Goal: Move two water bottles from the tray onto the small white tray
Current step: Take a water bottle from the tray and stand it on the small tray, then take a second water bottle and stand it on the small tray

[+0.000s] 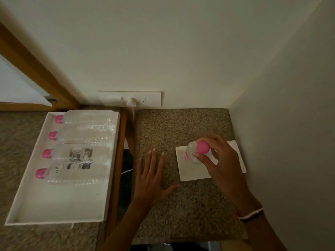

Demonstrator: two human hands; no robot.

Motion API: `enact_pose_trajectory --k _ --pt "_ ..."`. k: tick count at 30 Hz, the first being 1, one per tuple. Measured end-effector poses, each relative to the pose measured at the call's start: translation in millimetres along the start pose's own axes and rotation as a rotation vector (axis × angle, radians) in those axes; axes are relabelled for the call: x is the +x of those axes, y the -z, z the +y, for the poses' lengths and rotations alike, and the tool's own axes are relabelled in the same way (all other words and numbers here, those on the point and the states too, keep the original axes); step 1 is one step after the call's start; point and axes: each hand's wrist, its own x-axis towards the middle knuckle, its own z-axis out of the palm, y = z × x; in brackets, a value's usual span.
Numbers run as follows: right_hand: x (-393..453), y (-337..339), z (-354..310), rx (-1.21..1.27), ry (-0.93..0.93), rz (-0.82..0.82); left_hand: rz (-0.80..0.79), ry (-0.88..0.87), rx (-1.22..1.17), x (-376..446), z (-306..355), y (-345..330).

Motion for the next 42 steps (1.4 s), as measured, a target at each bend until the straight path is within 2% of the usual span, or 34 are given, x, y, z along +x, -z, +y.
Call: enact_pose_trajectory --k 10,15,18,20,25,29,31,35,42 --pt "1 -2 18 -0.057 0.015 -0.012 -0.014 0.001 0.033 7 -2 -17" --pt "4 -3 13 -0.090 -0.022 -0.031 -0.093 0.003 0.036 5 4 -5" --pt "2 1 -1 -0.137 -0.075 -0.064 -0.074 -0.011 0.012 2 1 15" --pt "0 7 -13 -0.207 -0.103 -0.013 -0.039 -0.039 -0.001 3 0 35" --pt "-19 -1 -73 -0.273 0.043 0.272 0.103 -0.114 -0.051 -20 -26 98" --pt "-31 -38 -123 -0.197 0.150 0.346 0.180 -0.141 -0.027 -52 -74 143" --pt "-36 -68 -144 -0.154 0.167 0.310 0.208 -0.121 -0.005 -72 -107 162" --pt "-45 -145 -175 -0.142 0.171 0.132 0.225 -0.056 0.038 -114 -183 187" --pt "-49 -294 -193 -0.231 0.263 -0.299 0.131 0.078 0.096 -168 -291 190"
